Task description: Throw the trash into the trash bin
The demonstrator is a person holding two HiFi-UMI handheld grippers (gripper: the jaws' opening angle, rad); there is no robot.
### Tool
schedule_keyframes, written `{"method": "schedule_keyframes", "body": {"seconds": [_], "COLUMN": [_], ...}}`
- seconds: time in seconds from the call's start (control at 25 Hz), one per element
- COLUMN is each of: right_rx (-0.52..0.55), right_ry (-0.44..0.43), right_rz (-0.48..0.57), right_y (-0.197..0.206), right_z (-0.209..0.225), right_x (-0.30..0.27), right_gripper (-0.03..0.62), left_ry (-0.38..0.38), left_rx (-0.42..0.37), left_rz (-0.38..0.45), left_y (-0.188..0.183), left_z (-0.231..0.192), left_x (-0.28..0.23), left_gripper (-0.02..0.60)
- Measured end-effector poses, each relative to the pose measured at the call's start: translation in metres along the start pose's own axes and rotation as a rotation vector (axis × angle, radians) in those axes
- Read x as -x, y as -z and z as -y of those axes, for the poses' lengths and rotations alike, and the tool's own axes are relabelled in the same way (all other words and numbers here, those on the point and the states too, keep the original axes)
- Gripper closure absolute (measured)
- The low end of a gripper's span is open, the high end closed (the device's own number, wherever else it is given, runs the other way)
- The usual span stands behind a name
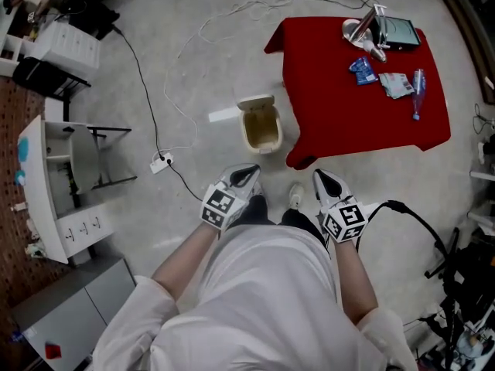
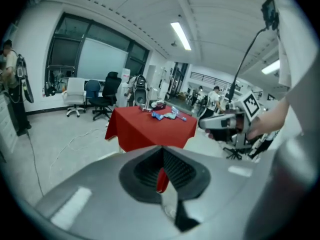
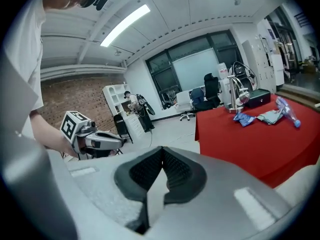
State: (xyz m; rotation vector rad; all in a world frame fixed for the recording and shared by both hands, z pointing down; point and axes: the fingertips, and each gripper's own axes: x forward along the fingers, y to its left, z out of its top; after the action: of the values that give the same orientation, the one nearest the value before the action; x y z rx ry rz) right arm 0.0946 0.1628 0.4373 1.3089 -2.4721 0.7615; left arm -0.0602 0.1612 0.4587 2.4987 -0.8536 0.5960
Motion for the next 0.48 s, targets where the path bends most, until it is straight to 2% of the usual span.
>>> {"method": "schedule_keyframes", "body": {"seconds": [0.12, 0.28, 0.48], "right_rx": [0.008, 0.013, 0.019], "right_ry": [0.007, 0.02, 0.044], "right_rz": [0.009, 0.027, 0.035], "right_y": [-0.006, -0.017, -0.021], "right_z": [-0.006, -0.015, -0.023], "right_x": [0.001, 0.001, -0.001], "right_gripper": [0.594, 0.594, 0.594], "left_ry": [0.019, 0.008, 0.021], "left_rx": [0.004, 0.004, -0.016], "left_rz": [0.015, 0.046, 0.046], "left_y": [-0.008, -0.015, -0.017], "left_z": [0.004, -0.001, -0.009], "left_x": [0.005, 0.014, 0.021], "left_gripper": [0.578, 0.577, 0.578]}}
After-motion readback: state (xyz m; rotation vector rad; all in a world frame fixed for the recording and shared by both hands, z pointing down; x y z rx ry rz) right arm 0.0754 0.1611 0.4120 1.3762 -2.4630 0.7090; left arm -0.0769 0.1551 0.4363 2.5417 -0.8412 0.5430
